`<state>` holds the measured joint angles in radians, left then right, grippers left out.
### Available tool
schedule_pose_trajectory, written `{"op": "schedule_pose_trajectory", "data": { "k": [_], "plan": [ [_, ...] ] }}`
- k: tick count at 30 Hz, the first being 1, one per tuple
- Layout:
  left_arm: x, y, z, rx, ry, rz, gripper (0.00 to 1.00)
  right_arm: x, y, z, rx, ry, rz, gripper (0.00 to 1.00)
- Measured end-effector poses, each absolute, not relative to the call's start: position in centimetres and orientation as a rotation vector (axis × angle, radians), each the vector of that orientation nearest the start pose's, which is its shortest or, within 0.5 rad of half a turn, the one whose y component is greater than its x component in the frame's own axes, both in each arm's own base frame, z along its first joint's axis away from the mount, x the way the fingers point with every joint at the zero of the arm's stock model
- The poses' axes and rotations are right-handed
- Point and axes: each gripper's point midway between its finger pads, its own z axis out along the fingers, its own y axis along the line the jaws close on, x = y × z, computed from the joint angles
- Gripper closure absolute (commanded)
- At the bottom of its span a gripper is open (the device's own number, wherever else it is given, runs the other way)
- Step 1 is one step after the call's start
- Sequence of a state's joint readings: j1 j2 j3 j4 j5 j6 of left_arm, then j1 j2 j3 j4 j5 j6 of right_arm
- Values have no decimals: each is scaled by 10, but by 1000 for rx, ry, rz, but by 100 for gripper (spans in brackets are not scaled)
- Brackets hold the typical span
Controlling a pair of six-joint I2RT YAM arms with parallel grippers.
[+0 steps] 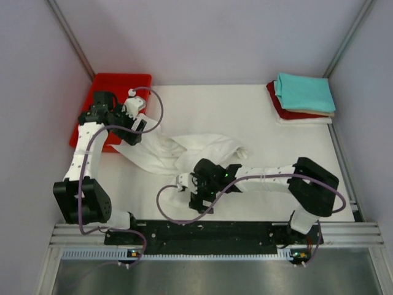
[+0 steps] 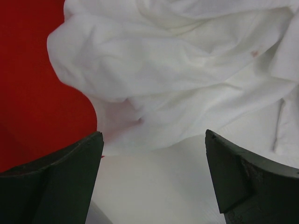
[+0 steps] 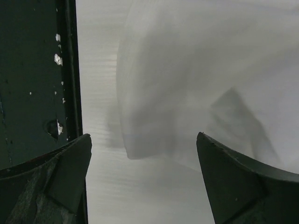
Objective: Fold and stack the t-shirts
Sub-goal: Move the tshirt to the center of the board
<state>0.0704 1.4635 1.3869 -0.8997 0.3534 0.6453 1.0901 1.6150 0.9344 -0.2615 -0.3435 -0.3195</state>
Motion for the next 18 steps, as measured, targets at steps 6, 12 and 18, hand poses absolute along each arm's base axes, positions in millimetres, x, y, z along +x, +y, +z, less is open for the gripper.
{"op": "schedule_pose_trajectory", "data": {
  "k": [6, 12, 18],
  "plan": [
    [333, 21, 173, 848, 2379, -28, 7, 137, 364, 21, -1924, 1852, 623, 89],
    [323, 23, 163, 944, 2376, -11, 8, 154, 353, 20, -1866, 1920, 529, 100],
    [320, 0, 163, 1064, 2311, -100, 10, 209, 288, 58, -1533, 2087, 494, 100]
  ]
}}
